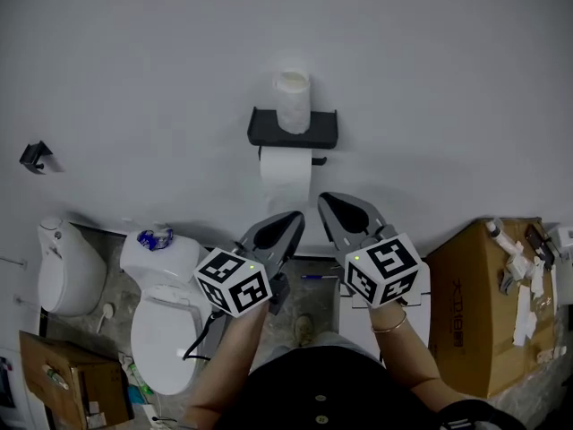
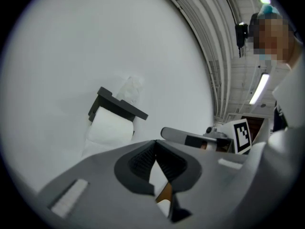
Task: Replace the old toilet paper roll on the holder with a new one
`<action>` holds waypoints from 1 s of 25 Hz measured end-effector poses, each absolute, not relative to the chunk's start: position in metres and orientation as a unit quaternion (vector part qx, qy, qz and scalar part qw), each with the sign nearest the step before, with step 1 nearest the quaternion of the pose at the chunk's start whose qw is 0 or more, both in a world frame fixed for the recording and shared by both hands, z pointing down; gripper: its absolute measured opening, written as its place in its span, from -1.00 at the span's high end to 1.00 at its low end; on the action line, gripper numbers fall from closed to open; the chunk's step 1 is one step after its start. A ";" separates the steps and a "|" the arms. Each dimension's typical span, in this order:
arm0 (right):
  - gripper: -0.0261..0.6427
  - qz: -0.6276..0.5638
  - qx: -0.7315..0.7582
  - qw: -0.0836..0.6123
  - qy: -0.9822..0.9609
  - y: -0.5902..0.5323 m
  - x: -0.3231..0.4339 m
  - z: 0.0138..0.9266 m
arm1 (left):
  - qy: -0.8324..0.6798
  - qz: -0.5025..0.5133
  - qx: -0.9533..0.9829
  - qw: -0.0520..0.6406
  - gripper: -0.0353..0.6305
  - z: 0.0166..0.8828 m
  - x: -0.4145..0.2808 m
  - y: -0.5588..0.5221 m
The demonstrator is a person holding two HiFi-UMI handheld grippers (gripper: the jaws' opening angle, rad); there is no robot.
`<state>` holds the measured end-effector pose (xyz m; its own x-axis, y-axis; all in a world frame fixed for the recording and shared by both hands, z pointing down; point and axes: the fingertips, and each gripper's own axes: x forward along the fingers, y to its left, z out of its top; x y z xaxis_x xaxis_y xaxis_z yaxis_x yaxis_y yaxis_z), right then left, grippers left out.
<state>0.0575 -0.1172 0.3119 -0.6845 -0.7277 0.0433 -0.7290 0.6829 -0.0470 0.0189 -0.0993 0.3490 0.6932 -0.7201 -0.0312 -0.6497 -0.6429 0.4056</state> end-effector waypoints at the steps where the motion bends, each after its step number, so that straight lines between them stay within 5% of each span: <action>1: 0.92 0.028 0.396 0.008 -0.918 -0.125 0.058 0.311 | -0.381 -0.096 0.901 0.184 0.91 0.349 0.019 -0.108; 25: 0.92 0.013 0.431 0.018 -0.902 -0.161 0.063 0.315 | -0.313 -0.148 0.908 0.234 0.91 0.349 0.028 -0.157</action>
<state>0.0632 -0.1607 0.3154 -0.6283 -0.7768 0.0435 -0.7777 0.6286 -0.0078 0.0276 -0.1568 0.3489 0.7601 -0.6381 -0.1232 -0.4991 -0.6946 0.5181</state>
